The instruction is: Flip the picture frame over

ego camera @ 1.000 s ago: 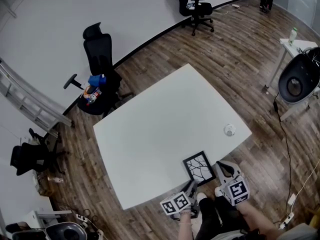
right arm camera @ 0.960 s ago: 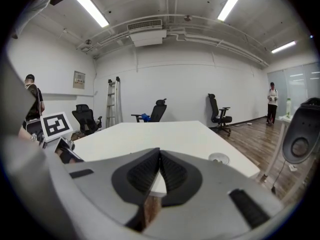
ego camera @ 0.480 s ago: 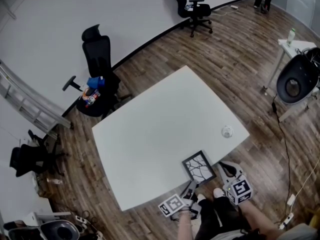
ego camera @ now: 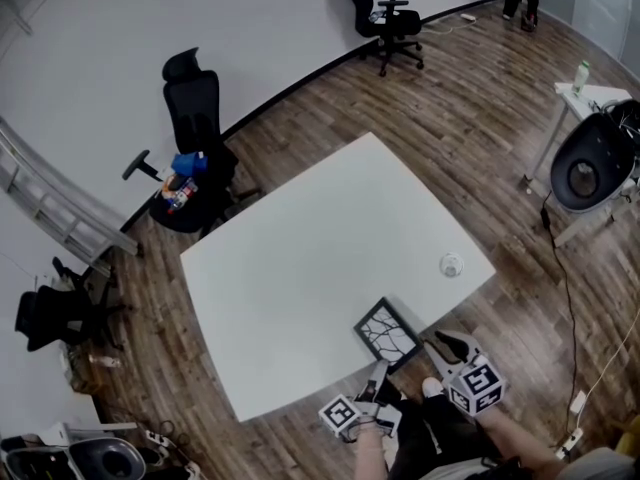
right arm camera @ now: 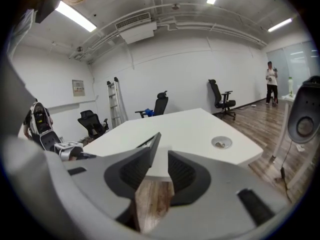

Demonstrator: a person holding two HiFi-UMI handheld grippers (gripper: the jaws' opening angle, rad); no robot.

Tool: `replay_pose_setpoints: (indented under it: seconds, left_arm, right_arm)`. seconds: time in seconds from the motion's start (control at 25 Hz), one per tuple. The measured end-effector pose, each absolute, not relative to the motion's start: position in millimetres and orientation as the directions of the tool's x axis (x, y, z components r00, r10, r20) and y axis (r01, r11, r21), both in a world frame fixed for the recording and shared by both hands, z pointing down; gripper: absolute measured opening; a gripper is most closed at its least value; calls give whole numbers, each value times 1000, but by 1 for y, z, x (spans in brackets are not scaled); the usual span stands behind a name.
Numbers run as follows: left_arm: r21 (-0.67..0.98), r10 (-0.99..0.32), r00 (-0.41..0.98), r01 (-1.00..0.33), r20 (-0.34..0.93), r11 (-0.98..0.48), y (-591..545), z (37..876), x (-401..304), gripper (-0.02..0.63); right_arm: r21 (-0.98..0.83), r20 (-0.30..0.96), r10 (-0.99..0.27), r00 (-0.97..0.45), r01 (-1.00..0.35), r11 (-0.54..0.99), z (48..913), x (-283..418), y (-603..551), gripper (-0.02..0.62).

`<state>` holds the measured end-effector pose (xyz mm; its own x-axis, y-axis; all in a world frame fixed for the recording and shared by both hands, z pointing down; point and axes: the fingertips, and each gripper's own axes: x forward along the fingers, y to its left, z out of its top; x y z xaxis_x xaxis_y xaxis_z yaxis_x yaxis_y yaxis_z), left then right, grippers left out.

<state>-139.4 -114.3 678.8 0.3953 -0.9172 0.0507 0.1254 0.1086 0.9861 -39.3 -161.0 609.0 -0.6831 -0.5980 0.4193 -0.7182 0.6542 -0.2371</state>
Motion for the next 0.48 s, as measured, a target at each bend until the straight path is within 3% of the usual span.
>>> replay_pose_setpoints:
  seconds: [0.2,0.48]
  left_arm:
    - [975,-932,361,190,39,115,-112,681,-140,81]
    - [970,-940,339,217,28,107,-111,685,-143,67]
  right_arm:
    - [-365,419,-542,-729,-681,635,611,-59,-150,133]
    - [-549,457,-517,-724,-687,477,637,-62,-162,135]
